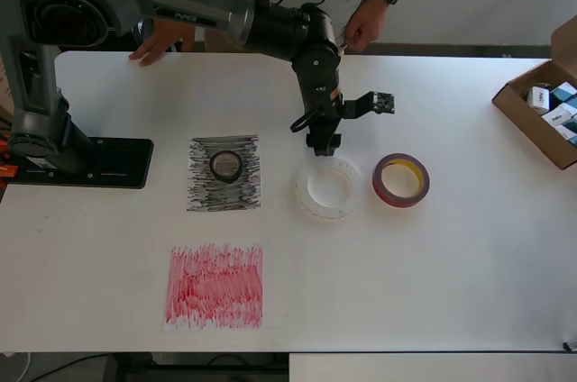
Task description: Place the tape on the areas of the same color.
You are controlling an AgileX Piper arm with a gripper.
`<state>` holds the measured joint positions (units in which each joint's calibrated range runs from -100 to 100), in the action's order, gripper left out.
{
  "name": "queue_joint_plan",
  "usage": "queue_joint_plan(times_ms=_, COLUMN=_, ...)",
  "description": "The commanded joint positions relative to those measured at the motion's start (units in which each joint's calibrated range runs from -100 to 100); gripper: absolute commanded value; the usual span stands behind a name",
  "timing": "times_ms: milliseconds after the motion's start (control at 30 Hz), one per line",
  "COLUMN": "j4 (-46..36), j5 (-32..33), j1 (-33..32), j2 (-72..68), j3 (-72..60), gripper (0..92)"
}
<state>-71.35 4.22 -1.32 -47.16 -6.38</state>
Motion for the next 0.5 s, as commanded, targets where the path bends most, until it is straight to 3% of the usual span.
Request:
queue_joint_plan(times_ms=0, j4=-0.13, j5=-0.36, j1=2.73, j2=-0.55, j3=-0.94, gripper=71.7)
queue_joint_plan(times_ms=467, j4=-2.43, j5=-1.10, j1=10.54, j2=-0.45, j3=-1.39, gripper=71.7)
